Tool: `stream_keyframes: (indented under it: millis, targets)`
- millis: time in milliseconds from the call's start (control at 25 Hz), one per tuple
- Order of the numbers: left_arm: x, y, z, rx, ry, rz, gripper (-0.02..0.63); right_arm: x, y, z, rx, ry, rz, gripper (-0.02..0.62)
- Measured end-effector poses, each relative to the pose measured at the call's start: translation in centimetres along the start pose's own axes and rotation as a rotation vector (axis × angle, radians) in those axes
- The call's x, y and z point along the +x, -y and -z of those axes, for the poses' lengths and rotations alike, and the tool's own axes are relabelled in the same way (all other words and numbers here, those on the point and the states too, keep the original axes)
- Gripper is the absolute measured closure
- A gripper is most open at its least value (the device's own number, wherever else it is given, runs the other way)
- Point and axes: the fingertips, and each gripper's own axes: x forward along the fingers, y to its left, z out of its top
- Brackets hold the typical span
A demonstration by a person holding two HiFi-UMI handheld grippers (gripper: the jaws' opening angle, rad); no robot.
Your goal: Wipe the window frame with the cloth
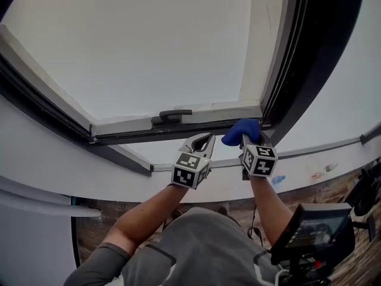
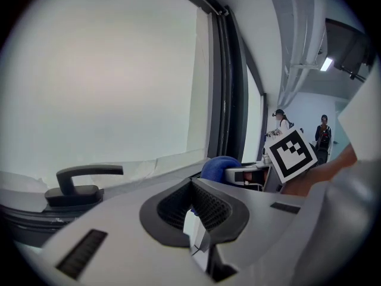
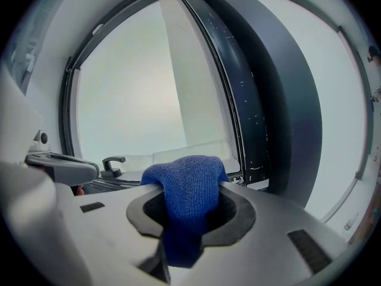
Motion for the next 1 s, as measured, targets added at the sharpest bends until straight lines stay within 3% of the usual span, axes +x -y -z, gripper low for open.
stream_keyframes:
  millis: [560,1000]
  targets:
    - [2.6,0.4,-0.5,0.041,-0.021,0.13,0.597,-0.6,3.3,-0.5,0.017,0.013,0.161,0.476]
    - [3.6,0.8,0.0,0.035,-0.034,0.168,0.597,-2.7,5.7,1.4,0.082,0.014,0.243,0.476]
